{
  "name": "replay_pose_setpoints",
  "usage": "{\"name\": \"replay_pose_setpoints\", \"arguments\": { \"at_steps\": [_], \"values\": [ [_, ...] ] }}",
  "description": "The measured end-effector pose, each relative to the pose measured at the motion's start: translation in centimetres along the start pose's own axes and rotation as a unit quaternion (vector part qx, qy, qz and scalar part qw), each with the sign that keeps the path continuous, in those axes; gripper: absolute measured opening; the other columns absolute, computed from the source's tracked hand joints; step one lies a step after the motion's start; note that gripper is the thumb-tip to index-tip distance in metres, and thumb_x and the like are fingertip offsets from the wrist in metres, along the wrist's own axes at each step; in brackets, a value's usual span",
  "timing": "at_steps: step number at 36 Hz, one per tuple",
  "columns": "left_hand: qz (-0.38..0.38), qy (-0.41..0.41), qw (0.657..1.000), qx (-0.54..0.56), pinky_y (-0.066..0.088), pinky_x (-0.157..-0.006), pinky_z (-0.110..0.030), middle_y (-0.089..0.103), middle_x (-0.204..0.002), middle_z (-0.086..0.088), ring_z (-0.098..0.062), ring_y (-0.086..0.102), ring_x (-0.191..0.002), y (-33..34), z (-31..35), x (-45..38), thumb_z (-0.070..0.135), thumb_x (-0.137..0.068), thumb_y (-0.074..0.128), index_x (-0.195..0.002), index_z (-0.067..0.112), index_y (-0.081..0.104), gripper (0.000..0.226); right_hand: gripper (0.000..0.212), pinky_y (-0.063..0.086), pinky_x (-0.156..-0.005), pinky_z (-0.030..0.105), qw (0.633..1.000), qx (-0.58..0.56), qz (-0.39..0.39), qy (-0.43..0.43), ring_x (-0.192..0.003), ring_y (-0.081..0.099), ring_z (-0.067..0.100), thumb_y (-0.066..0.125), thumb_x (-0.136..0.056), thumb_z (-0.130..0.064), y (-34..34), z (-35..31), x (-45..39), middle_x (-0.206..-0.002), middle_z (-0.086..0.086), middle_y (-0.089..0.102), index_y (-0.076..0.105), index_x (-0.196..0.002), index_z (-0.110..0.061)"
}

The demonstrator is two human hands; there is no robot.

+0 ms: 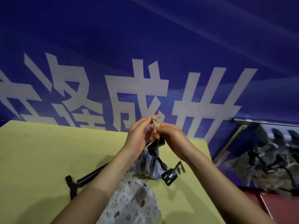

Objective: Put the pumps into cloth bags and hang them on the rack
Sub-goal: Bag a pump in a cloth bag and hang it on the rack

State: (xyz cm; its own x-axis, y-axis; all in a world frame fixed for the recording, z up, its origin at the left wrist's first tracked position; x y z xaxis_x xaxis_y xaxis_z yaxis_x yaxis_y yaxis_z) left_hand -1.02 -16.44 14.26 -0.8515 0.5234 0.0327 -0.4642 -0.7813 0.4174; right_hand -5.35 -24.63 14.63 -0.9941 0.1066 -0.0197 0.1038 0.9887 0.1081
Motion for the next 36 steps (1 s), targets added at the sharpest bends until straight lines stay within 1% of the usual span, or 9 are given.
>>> {"name": "replay_pose_setpoints", "arguments": {
  "at_steps": [5,9,11,14,19,23,27,32,36],
  "values": [
    [-0.009,0.021,0.995,-0.098,0.052,-0.071,-0.025,0.070,-0.084,-0.001,-0.015,0.066,-0.079,0.9,-0.9,-0.4,0.013,-0.099,0.046,-0.093,0.009,0.067,0.023,0.019,0.032,-0.056,0.026,1.000,-0.016,0.005,-0.001,-0.050,0.039,0.015,0.048,-0.086,-0.022,-2.1,-0.2,1.5,-0.053,-0.002,0.031,0.057,-0.078,-0.007],
    [-0.059,-0.005,0.983,-0.173,0.047,-0.067,-0.020,0.062,-0.071,0.012,-0.010,0.060,-0.075,4.0,-2.9,-0.6,0.017,-0.099,0.047,-0.081,0.018,0.057,0.020,0.019,0.034,-0.051,0.017,0.998,-0.049,0.025,0.006,-0.042,0.024,0.006,0.049,-0.086,-0.021,-4.3,-0.9,3.0,-0.049,-0.008,0.027,0.057,-0.077,-0.006],
    [-0.086,-0.023,0.980,-0.181,0.047,-0.070,-0.017,0.065,-0.079,0.012,-0.004,0.063,-0.078,5.8,-4.1,-0.5,0.018,-0.098,0.050,-0.090,0.020,0.061,0.013,0.019,0.034,-0.056,0.020,0.998,-0.060,0.033,-0.005,-0.041,0.023,0.005,0.048,-0.087,-0.020,-5.9,-1.5,4.0,-0.049,-0.008,0.027,0.057,-0.077,-0.006],
    [-0.125,-0.019,0.965,-0.231,0.047,-0.085,-0.015,0.067,-0.101,0.010,-0.001,0.062,-0.095,8.6,-5.7,0.1,0.016,-0.099,0.048,-0.102,0.029,0.063,0.020,0.019,0.017,-0.060,0.032,0.992,-0.112,0.052,-0.023,-0.041,0.024,0.007,0.047,-0.086,-0.018,-8.9,-2.7,5.7,-0.050,-0.005,0.028,0.056,-0.077,-0.003],
    [-0.134,0.035,0.954,-0.265,0.043,-0.092,-0.015,0.065,-0.111,0.009,0.002,0.058,-0.107,14.2,-7.5,1.5,0.015,-0.097,0.051,-0.104,0.035,0.061,0.024,0.022,0.030,-0.057,0.030,0.989,-0.134,0.052,-0.037,-0.037,0.025,0.008,0.046,-0.086,-0.021,-14.0,-3.8,8.2,-0.049,-0.006,0.030,0.056,-0.077,-0.003],
    [-0.134,0.059,0.959,-0.241,0.044,-0.085,-0.011,0.065,-0.098,0.008,0.008,0.060,-0.091,19.9,-9.3,2.7,0.005,-0.099,0.046,-0.100,0.026,0.060,0.025,0.025,0.041,-0.054,0.023,0.994,-0.109,0.010,-0.027,-0.036,0.025,0.007,0.046,-0.087,-0.020,-17.9,-4.1,11.4,-0.047,-0.006,0.031,0.058,-0.073,-0.004],
    [-0.149,0.062,0.956,-0.244,0.046,-0.081,-0.014,0.063,-0.085,0.002,0.003,0.060,-0.080,25.5,-12.6,3.9,0.001,-0.098,0.045,-0.091,0.013,0.059,0.019,0.027,0.039,-0.056,0.026,0.996,-0.083,-0.019,-0.014,-0.037,0.025,0.007,0.047,-0.088,-0.020,-23.1,-4.0,15.4,-0.049,-0.005,0.030,0.064,-0.070,-0.009],
    [-0.141,0.024,0.963,-0.229,0.042,-0.071,-0.017,0.054,-0.072,-0.001,-0.006,0.053,-0.068,29.6,-17.1,4.3,0.002,-0.099,0.044,-0.076,0.010,0.052,0.026,0.026,0.024,-0.052,0.029,1.000,0.010,0.025,0.016,-0.039,0.022,0.007,0.048,-0.091,-0.019,-30.0,-3.8,19.7,-0.049,-0.005,0.026,0.057,-0.072,-0.004],
    [-0.127,-0.046,0.979,-0.156,0.040,-0.073,-0.027,0.050,-0.059,0.003,-0.015,0.051,-0.067,32.0,-20.4,5.3,0.007,-0.091,0.050,-0.068,0.010,0.048,0.024,0.034,0.024,-0.045,0.022,0.988,0.147,0.044,0.031,-0.044,0.027,0.010,0.047,-0.101,-0.013,-33.9,-3.4,22.9,-0.048,-0.003,0.033,0.061,-0.070,-0.011]
  ]
}}
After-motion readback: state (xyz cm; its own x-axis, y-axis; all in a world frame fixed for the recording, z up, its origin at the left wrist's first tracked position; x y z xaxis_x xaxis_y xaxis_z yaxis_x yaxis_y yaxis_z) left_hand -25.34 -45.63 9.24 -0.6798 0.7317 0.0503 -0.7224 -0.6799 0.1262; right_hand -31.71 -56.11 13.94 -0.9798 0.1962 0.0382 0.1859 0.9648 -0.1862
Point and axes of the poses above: each hand's wrist, its own x-axis away from the middle knuckle, its own y-axis out of the palm, z = x × y, the point moved 8 cm from there along -x, towards the middle knuckle
